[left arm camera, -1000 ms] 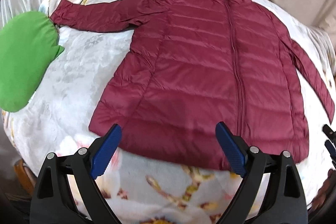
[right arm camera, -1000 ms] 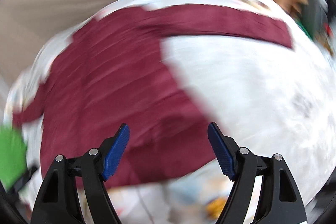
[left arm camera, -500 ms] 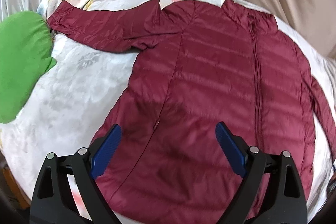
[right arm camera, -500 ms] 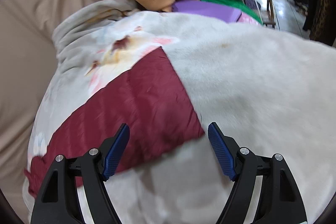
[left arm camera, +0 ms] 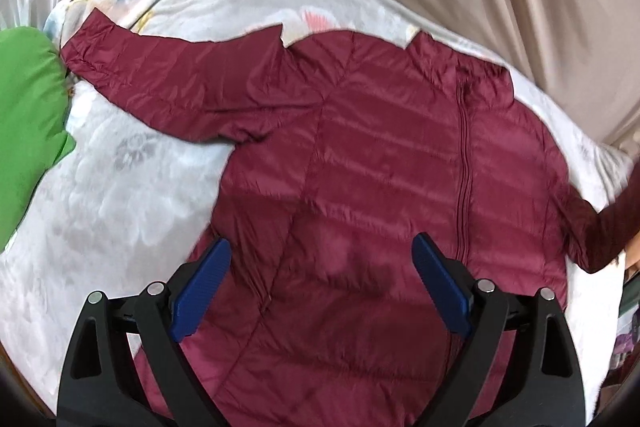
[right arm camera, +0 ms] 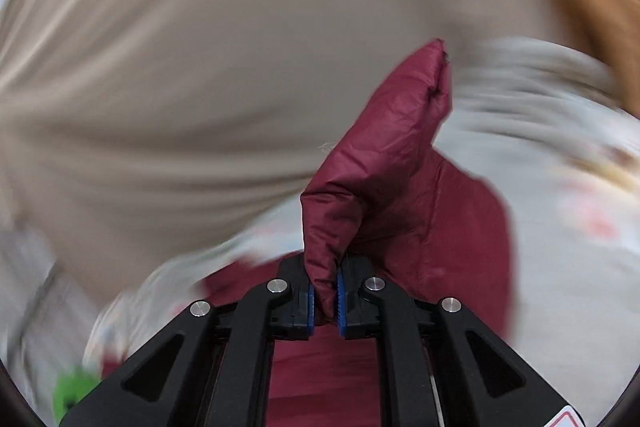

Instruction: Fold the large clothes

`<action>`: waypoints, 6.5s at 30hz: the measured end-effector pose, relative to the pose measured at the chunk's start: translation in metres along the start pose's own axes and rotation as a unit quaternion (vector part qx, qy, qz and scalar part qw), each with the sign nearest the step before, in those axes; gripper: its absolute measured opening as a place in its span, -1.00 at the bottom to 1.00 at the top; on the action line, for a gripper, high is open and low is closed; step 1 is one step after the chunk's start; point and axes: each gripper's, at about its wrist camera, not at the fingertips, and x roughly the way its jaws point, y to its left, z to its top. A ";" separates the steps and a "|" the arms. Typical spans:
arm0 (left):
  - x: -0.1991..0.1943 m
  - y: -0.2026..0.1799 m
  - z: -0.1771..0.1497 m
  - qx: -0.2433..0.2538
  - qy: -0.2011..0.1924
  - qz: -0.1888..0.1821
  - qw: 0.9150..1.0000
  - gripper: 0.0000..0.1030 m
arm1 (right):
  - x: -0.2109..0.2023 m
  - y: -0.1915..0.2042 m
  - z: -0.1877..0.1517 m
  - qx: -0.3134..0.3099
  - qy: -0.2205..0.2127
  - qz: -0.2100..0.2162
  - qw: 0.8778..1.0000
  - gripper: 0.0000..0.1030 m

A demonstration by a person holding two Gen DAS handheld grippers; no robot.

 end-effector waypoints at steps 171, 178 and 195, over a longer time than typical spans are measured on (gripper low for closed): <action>0.132 0.045 0.043 -0.024 0.016 0.007 1.000 -0.02 | 0.177 0.254 -0.242 -0.335 0.252 -0.078 0.905 -0.39; 0.132 0.042 0.041 -0.006 0.011 0.011 1.000 -0.01 | 0.156 0.192 -0.183 -0.204 0.207 -0.114 0.950 -0.93; 0.110 0.057 0.032 -0.150 0.044 -0.104 0.982 0.28 | 0.065 0.035 -0.136 -0.005 0.168 -0.148 0.975 0.17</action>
